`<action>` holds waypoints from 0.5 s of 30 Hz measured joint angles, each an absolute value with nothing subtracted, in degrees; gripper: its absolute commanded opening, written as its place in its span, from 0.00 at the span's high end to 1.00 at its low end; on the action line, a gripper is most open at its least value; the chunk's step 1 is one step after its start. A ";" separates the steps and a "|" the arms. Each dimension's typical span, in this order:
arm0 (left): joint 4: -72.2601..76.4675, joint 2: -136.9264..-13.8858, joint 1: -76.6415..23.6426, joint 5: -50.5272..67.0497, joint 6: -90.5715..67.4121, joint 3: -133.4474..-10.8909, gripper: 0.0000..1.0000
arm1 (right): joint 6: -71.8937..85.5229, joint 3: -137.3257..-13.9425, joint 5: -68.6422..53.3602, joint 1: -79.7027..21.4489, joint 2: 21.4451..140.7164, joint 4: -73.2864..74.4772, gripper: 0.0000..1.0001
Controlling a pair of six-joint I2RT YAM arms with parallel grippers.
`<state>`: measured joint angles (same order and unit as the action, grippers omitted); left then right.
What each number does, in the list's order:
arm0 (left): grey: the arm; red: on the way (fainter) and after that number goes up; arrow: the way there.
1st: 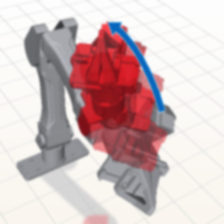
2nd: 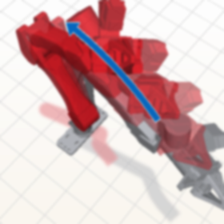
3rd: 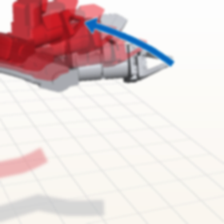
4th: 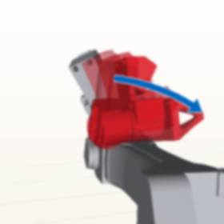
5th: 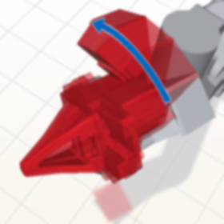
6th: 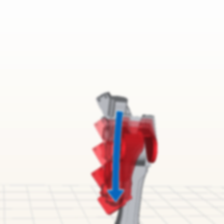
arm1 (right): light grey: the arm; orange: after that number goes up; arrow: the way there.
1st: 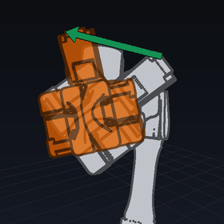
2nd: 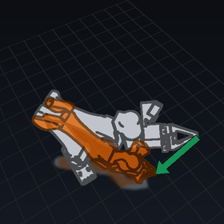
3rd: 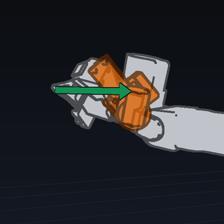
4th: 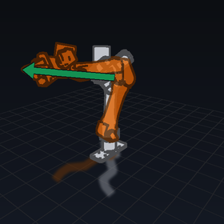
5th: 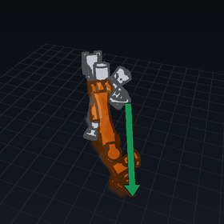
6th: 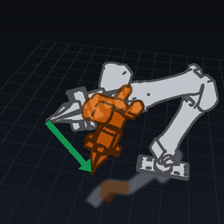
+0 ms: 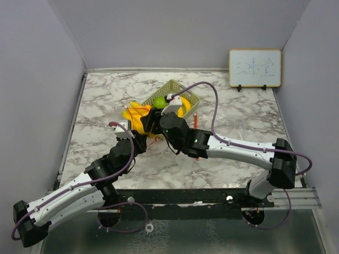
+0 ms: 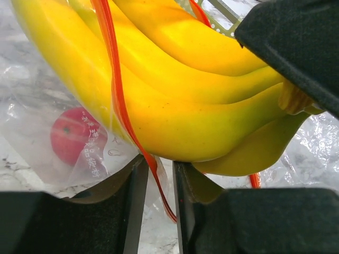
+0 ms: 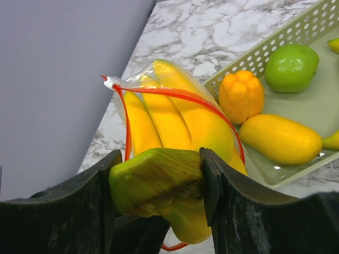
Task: Place the food in the zip-top bag and seal the zipper
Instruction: Place the fake fruit in the zipper food storage bag.
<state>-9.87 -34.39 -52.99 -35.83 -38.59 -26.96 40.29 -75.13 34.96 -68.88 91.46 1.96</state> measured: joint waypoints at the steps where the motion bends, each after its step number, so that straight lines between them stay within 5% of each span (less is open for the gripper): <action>1: -11.00 -34.15 -53.01 -36.03 -38.41 -27.81 0.78 | 40.42 -75.02 34.52 -68.88 91.33 1.26 0.74; 4: -14.09 -33.39 -53.10 -37.08 -38.28 -29.89 1.00 | 41.19 -74.48 33.54 -68.88 91.26 -1.28 0.75; 15: -18.28 -26.70 -53.34 -42.81 -39.20 -30.63 1.00 | 43.62 -75.02 29.91 -68.82 93.89 -8.71 0.76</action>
